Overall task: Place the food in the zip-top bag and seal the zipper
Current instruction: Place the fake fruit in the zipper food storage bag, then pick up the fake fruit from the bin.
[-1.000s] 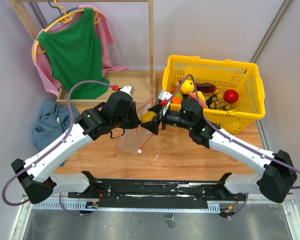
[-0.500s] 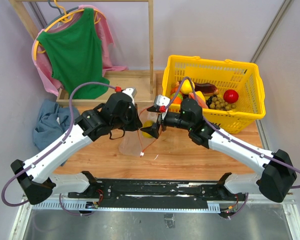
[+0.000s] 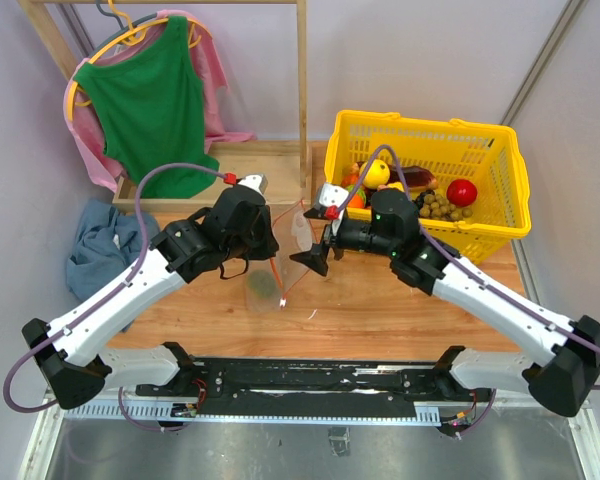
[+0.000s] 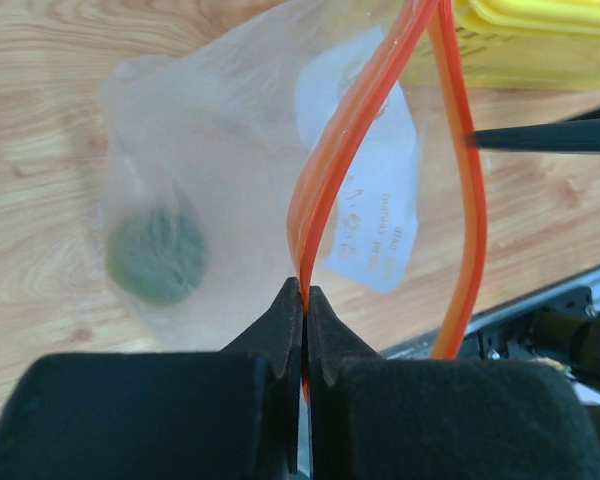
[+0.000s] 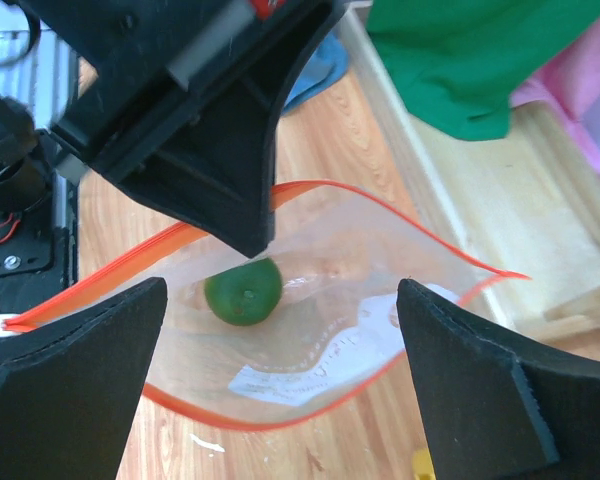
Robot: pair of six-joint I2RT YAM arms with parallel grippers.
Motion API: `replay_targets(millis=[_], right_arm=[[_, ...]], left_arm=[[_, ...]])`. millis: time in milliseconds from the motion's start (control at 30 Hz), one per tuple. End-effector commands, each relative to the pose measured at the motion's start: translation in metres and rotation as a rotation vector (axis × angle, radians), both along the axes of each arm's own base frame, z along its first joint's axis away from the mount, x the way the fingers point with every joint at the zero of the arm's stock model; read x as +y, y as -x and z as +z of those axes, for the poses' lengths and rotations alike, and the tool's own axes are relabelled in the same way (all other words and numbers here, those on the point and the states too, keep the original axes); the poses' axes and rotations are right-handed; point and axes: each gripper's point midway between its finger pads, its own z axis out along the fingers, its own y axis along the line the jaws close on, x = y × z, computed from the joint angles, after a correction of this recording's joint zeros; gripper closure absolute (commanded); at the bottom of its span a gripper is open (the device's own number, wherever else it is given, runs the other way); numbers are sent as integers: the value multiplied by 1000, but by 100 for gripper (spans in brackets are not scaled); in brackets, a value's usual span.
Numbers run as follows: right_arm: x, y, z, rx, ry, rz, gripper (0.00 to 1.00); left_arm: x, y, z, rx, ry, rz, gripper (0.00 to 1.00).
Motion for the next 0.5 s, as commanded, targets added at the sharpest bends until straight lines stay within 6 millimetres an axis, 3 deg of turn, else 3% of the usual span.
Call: replay_targets(millis=[0,200,300,467], right_arm=[[-39,-16,37,-33,41,-185,2],[-105,-71,41,39,144,-557,0],[-138,-100,31,127,168,-700,1],[-166,-133,9,278,214,-800,2]], left_arm=[[17,-15,13,-56,-57,100,100],[24,-25,13,-87,-123,122,100],[23,-29,12,-92,-150,115,100],[19,-37,10,-101,-175,108,100]])
